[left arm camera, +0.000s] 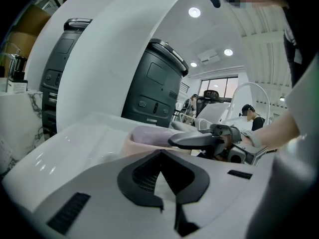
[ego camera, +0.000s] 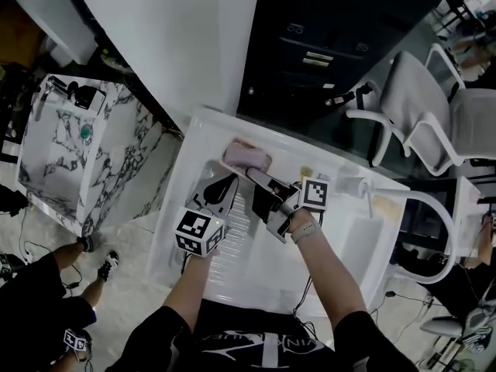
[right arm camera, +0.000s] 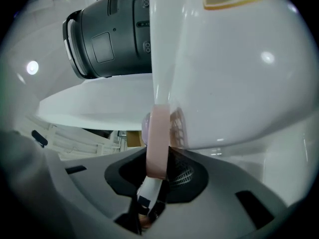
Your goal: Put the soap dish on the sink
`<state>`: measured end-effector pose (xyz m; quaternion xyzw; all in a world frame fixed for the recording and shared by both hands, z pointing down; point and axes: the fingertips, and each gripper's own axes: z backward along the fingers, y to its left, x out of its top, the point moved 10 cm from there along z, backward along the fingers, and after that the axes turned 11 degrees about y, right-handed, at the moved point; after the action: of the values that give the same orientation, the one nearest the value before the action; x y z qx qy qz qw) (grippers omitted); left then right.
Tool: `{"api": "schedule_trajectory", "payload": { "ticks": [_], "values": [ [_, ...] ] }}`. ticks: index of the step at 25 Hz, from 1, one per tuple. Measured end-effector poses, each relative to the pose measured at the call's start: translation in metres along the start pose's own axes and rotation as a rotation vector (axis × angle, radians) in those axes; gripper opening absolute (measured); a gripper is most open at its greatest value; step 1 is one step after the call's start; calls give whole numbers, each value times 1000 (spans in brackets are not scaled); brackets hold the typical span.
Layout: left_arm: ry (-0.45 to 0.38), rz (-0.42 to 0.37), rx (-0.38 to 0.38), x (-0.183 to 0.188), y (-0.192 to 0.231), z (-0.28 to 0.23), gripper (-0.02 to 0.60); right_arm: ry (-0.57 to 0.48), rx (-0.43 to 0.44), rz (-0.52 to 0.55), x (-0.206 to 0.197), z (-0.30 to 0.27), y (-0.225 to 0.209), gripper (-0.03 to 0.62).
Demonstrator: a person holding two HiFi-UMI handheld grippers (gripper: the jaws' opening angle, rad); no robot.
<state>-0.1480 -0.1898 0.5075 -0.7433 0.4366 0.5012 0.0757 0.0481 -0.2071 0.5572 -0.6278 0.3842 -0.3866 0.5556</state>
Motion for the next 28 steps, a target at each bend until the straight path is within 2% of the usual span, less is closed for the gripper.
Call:
{"api": "schedule_trajectory", "payload": {
  "ticks": [7, 12, 16, 19, 23, 25, 28],
  "values": [
    [-13, 45, -23, 0, 2, 0, 15, -11, 47, -125, -2, -2, -6, 89],
    [-1, 53, -34, -1, 2, -2, 15, -7, 54, -147, -2, -2, -7, 89],
    [-2, 64, -36, -2, 3, -2, 15, 4, 57, -133, -2, -4, -4, 101],
    [1, 84, -43, -3, 3, -4, 15, 14, 58, -119, -1, -5, -1, 161],
    [6, 102, -50, -4, 3, -5, 15, 31, 24, -82, -1, -5, 3, 199],
    [8, 107, -51, -4, 3, -6, 15, 45, -1, -48, 0, -5, 5, 218],
    [19, 108, -53, -5, 1, -8, 15, 79, -87, 5, 0, -4, 11, 248]
  ]
}}
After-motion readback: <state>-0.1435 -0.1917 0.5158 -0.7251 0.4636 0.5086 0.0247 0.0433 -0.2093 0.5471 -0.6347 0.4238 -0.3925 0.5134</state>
